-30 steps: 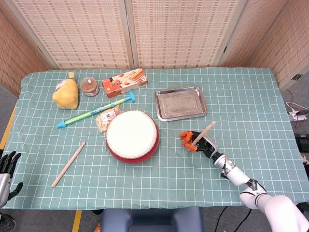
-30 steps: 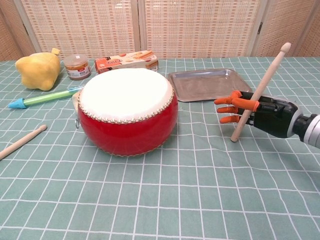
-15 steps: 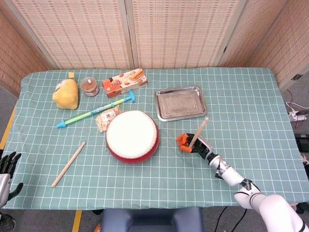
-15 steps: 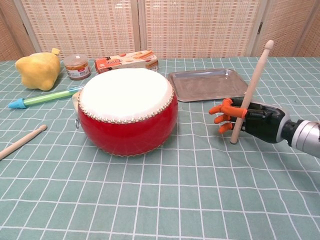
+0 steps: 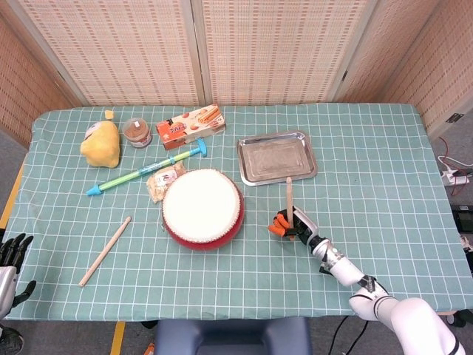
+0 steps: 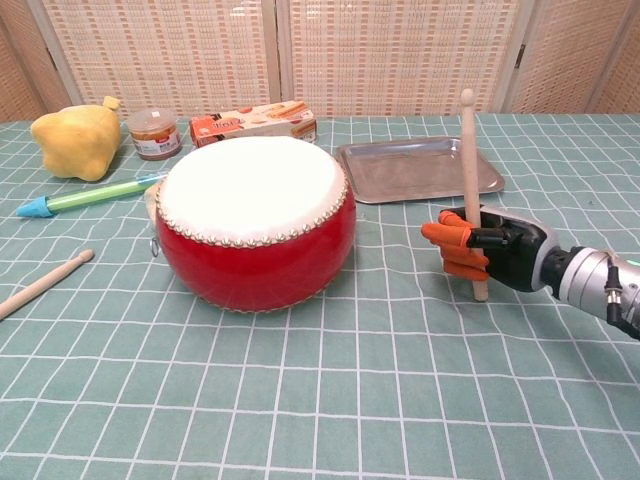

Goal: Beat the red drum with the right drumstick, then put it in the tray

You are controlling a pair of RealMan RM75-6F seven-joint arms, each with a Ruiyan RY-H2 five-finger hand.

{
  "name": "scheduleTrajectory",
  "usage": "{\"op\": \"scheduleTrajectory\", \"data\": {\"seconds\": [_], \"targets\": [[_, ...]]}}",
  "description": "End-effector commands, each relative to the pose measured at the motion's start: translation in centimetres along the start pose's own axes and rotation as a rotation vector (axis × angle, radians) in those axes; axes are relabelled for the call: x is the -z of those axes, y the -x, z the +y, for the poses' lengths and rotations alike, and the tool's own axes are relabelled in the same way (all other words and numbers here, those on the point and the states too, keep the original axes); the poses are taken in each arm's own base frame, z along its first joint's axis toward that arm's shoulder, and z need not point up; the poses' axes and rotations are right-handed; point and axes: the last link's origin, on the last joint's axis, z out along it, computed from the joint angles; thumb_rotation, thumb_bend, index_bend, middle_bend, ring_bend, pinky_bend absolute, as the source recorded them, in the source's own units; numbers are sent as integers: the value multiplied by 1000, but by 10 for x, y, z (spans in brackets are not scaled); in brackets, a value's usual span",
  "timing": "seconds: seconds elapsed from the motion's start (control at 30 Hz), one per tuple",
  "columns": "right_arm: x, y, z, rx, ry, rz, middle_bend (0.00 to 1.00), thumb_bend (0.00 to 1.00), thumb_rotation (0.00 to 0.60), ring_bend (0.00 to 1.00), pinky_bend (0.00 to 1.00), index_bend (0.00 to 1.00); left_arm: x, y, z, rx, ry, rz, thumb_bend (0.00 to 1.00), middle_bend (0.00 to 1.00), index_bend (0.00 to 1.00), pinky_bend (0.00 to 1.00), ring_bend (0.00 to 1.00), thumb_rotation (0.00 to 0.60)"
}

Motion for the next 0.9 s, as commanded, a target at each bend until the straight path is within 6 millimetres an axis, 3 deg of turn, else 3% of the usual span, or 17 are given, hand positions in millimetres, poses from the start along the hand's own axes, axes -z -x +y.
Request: {"op": "scheduleTrajectory", "data": {"seconds": [0.03,0.17,0.23,0.4,0.53,0.7,0.9], "targets": [[1,2,-2,1,-19,13,944,236,581,1000,1000,1000,0,0,0,0,1,1,253,0,0,0,0,600],[3,3,-5,2,-38,19,986,242,577,1000,1000,1000,0,0,0,-1,3,3,252,0,0,0,0,600],[4,4,-7,12,-47,15,994,305,572,1000,1000,1000,0,-1,0,-5,4,4,253,0,0,0,0,600],[7,5,-17,39,-73,7,1000,713,570,1000,1000,1000,0,-1,1,-10,8,6,253,0,0,0,0,600],[12,3,-31,89,-113,2,1000,924,600,1000,1000,1000,0,-2,1,-11,10,9,250,0,0,0,0,600],[11,-4,-60,436,-156,22,1000,956,600,1000,1000,1000,0,-4,2,-9,18,17,248,0,0,0,0,600],[-7,9,-114,1048,-197,79,1000,956,600,1000,1000,1000,-3,-7,6,-10,41,33,248,0,0,0,0,600]]}}
